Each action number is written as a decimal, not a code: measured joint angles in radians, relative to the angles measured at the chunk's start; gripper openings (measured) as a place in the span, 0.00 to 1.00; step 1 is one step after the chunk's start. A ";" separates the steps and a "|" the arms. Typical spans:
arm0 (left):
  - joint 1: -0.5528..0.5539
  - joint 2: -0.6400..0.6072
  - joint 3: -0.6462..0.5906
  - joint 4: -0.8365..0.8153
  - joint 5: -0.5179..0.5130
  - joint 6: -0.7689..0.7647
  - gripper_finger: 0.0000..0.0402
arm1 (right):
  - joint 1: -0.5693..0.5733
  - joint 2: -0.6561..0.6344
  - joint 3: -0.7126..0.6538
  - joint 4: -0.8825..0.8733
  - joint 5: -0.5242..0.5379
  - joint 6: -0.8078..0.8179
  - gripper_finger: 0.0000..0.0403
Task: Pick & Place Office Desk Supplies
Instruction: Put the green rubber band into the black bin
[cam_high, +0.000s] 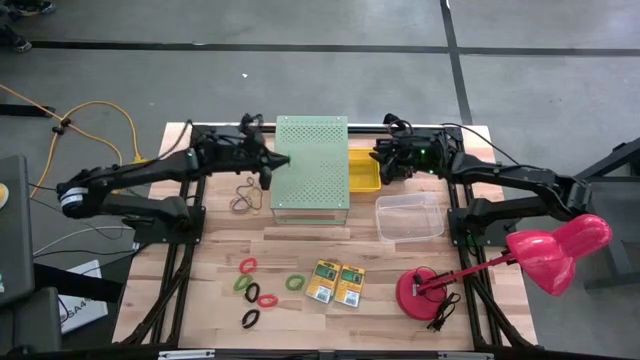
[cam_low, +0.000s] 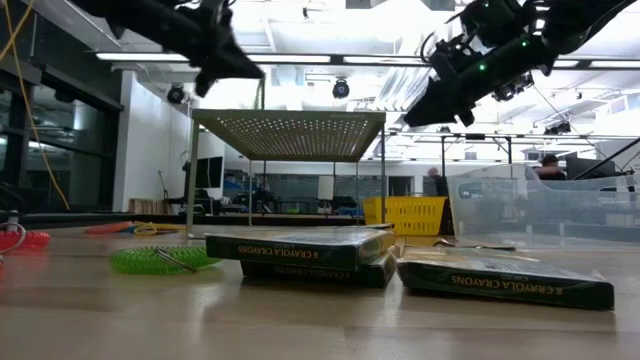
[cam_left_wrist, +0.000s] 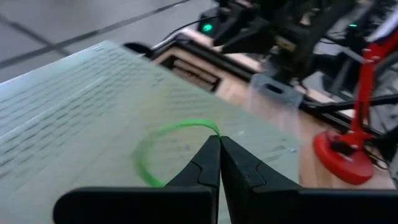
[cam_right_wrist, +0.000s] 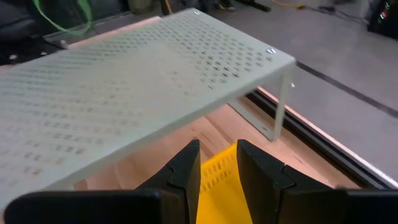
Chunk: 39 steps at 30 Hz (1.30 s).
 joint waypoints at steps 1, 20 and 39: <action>-0.015 0.021 0.000 0.031 0.000 0.005 0.00 | 0.010 0.000 0.000 0.009 0.000 -0.003 0.23; -0.181 0.321 0.000 0.594 0.017 0.086 0.00 | 0.167 0.000 0.000 0.187 -0.146 -0.144 0.23; -0.219 0.379 0.001 0.700 0.016 0.094 0.00 | 0.257 0.209 0.000 0.536 -0.148 -0.209 0.23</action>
